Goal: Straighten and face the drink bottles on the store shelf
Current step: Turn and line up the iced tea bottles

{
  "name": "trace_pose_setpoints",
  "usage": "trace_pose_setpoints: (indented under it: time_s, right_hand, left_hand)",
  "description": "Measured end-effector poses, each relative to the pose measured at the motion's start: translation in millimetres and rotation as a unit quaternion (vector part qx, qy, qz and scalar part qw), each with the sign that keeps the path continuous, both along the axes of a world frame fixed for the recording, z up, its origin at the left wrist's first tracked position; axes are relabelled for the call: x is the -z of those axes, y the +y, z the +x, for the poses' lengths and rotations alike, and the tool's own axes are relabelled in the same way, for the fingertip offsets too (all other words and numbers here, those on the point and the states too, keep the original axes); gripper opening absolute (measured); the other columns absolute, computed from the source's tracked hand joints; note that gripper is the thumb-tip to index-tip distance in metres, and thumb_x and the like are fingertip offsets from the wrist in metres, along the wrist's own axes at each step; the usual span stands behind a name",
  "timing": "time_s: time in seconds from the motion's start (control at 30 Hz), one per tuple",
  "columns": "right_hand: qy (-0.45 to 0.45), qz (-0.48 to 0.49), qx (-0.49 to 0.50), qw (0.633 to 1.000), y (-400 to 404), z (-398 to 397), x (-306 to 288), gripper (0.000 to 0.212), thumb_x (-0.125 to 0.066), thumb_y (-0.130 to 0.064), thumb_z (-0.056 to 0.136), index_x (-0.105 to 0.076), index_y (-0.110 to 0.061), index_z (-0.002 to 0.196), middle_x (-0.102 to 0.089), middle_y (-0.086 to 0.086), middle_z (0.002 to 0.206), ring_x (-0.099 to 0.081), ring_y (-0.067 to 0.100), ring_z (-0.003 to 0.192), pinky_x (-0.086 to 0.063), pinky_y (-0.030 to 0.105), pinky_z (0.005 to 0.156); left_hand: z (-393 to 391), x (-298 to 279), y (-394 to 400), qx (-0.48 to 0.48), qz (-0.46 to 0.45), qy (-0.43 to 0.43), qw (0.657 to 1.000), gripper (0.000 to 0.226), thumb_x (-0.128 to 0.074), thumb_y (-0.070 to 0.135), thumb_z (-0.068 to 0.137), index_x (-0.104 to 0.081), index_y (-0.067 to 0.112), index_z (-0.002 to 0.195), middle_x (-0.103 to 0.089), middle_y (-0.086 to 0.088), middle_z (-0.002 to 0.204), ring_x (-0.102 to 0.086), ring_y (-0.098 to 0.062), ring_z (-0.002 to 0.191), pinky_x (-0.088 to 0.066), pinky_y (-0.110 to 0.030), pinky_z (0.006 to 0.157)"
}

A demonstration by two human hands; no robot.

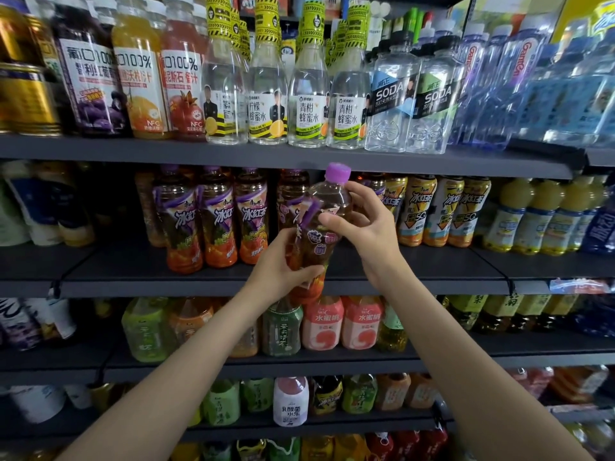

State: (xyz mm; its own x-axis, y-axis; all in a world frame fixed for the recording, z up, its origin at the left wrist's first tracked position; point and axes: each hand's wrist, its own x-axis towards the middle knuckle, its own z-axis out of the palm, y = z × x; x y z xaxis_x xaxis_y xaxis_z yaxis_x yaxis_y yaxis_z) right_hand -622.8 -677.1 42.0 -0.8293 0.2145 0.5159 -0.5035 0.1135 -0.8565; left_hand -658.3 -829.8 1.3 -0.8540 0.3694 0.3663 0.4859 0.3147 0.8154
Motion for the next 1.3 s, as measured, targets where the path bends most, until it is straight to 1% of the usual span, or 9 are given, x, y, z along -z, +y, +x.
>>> trace_pose_setpoints:
  time_s: [0.2,0.4,0.57,0.67,0.8,1.0,1.07,1.2,1.3]
  right_hand:
    - [-0.092,-0.092,-0.068,0.989,14,-11,-2,0.051,-0.077,-0.024,0.077,-0.058,-0.017,0.124,-0.066,0.010,0.113,-0.065,0.024,0.103,-0.053,0.043,0.091]
    - [-0.264,-0.016,-0.009,0.964,19,-17,13,0.036,-0.049,-0.035,0.098,-0.053,-0.010,0.124,-0.065,0.008,0.115,-0.063,0.021,0.104,-0.053,0.036,0.089]
    - [-0.304,0.025,0.016,0.952,30,-16,27,0.043,-0.051,-0.038,0.096,-0.052,-0.011,0.129,-0.061,0.009,0.122,-0.059,0.024,0.109,-0.054,0.033,0.085]
    - [-0.289,0.023,0.025,0.957,29,-14,23,0.046,-0.054,-0.038,0.095,-0.050,-0.010,0.130,-0.061,0.009,0.119,-0.062,0.023,0.105,-0.054,0.025,0.072]
    - [-0.265,0.036,0.012,0.964,24,-16,23,0.060,-0.067,-0.045,0.083,-0.048,-0.012,0.129,-0.060,0.004,0.118,-0.064,0.018,0.100,-0.057,0.025,0.073]
    - [-0.258,0.084,0.101,0.957,20,-28,35,0.101,-0.080,-0.065,0.035,-0.052,-0.014,0.118,-0.065,0.004,0.107,-0.064,0.019,0.096,-0.058,0.039,0.080]
    - [-0.244,0.078,0.122,0.959,25,-29,37,0.086,-0.087,-0.051,0.045,-0.054,-0.013,0.114,-0.066,0.002,0.105,-0.065,0.017,0.095,-0.057,0.037,0.082]
    - [-0.147,0.160,0.177,0.960,36,-30,30,0.068,-0.086,-0.022,0.066,-0.045,-0.010,0.119,-0.057,-0.006,0.103,-0.055,0.007,0.093,-0.043,0.006,0.070]
    - [-0.096,0.225,0.188,0.951,39,-41,30,0.073,-0.085,-0.013,0.067,-0.041,-0.009,0.125,-0.060,-0.001,0.110,-0.056,0.012,0.103,-0.042,0.014,0.083]
  left_hand:
    - [2,-11,-3,0.086,0.045,-0.167,0.981,0.049,-0.072,0.036,0.073,-0.055,0.022,0.117,-0.064,0.003,0.115,-0.061,-0.012,0.105,-0.049,-0.033,0.094]
    - [11,-10,7,0.103,0.054,-0.355,0.928,0.039,-0.065,0.042,0.080,-0.063,0.013,0.106,-0.072,-0.006,0.097,-0.068,-0.018,0.091,-0.052,-0.028,0.079]
    - [9,-19,6,0.096,0.069,-0.428,0.896,0.034,-0.062,0.047,0.082,-0.065,0.016,0.095,-0.071,-0.008,0.091,-0.067,-0.019,0.086,-0.052,-0.029,0.072]
    - [3,-16,11,0.033,0.027,-0.365,0.930,0.044,-0.069,0.049,0.076,-0.063,0.012,0.100,-0.070,-0.010,0.097,-0.066,-0.023,0.090,-0.051,-0.037,0.088]
    - [-4,-7,21,-0.040,-0.039,-0.197,0.979,0.050,-0.072,0.045,0.076,-0.058,0.015,0.113,-0.066,-0.002,0.106,-0.062,-0.020,0.099,-0.049,-0.038,0.093]
    - [-6,5,32,-0.112,-0.191,0.043,0.974,0.067,-0.070,0.047,0.077,-0.047,0.010,0.128,-0.059,-0.005,0.123,-0.055,-0.022,0.113,-0.044,-0.029,0.085]
    - [-13,9,32,-0.075,-0.182,0.064,0.978,0.068,-0.071,0.044,0.077,-0.046,0.011,0.131,-0.058,-0.005,0.125,-0.054,-0.020,0.115,-0.044,-0.029,0.089]
    - [-36,13,24,-0.038,-0.130,0.058,0.989,0.058,-0.070,0.030,0.081,-0.047,0.012,0.130,-0.056,-0.006,0.127,-0.053,-0.020,0.117,-0.041,-0.026,0.093]
    - [-52,21,13,-0.117,-0.090,0.055,0.988,0.052,-0.068,0.026,0.084,-0.047,0.009,0.129,-0.055,-0.009,0.126,-0.053,-0.022,0.116,-0.043,-0.028,0.094]
